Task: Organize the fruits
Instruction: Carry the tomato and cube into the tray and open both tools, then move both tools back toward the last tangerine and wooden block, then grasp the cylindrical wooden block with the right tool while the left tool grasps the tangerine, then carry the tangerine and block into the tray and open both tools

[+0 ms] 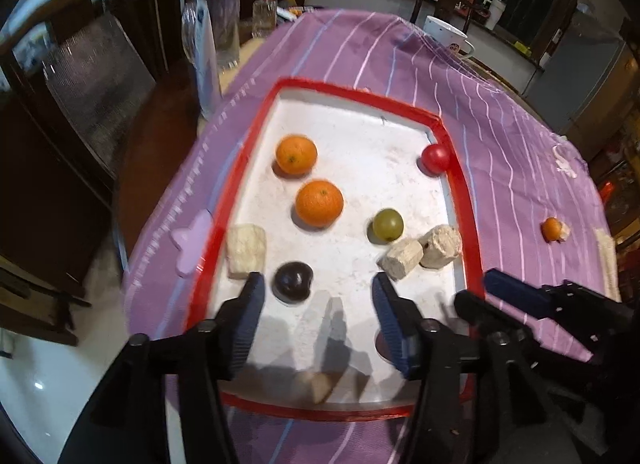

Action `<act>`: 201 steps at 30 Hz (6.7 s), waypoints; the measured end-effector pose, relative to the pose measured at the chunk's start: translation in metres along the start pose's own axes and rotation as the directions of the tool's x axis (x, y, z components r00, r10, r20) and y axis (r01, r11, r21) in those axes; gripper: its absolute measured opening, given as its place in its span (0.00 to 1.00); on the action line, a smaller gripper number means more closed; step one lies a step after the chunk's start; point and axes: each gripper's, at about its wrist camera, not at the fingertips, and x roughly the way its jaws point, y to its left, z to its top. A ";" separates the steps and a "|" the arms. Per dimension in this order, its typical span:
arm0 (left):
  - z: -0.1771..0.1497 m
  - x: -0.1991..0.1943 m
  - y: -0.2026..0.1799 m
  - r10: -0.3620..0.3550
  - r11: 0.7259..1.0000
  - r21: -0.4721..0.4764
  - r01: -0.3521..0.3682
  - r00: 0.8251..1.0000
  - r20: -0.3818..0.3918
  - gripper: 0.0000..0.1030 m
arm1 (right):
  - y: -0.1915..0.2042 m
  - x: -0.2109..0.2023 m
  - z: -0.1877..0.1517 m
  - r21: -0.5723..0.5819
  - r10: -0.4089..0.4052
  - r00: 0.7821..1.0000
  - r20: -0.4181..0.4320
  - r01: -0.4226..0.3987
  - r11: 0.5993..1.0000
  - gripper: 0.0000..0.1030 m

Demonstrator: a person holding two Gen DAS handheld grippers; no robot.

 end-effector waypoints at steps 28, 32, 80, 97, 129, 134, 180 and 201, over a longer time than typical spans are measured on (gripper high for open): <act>-0.003 -0.061 -0.051 0.158 0.983 0.077 -0.166 0.983 0.097 0.74 | -0.041 -0.046 -0.015 0.161 -0.061 0.997 0.045 0.053 0.986 0.36; -0.004 -0.063 -0.056 0.162 0.982 0.079 -0.170 0.981 0.104 0.74 | -0.044 -0.048 -0.016 0.163 -0.060 0.997 0.047 0.052 0.985 0.36; -0.044 -0.007 -0.217 0.083 0.981 0.179 -0.073 0.995 -0.048 0.75 | -0.213 -0.080 -0.098 0.347 -0.109 0.993 -0.034 0.114 0.931 0.36; -0.050 0.014 -0.228 0.059 0.991 0.128 -0.048 0.994 -0.089 0.75 | -0.291 -0.065 -0.047 0.271 -0.163 0.986 0.029 0.149 0.951 0.36; 0.023 0.095 -0.312 -0.129 0.955 0.255 0.153 0.986 -0.108 0.75 | -0.341 -0.074 -0.077 0.437 -0.058 0.998 0.012 0.047 0.898 0.35; 0.026 0.111 -0.336 -0.139 0.927 0.335 0.169 0.984 -0.112 0.75 | -0.342 -0.082 -0.086 0.454 -0.060 0.998 0.015 0.047 0.890 0.35; 0.005 -0.050 -0.032 -0.034 0.999 -0.001 0.034 0.992 0.119 0.31 | -0.046 -0.038 -0.006 0.138 0.165 0.985 0.054 -0.171 0.975 0.35; 0.012 0.009 0.011 -0.116 0.986 -0.121 0.115 0.993 0.003 0.31 | -0.033 -0.024 -0.005 0.139 0.085 0.996 0.013 -0.086 0.987 0.35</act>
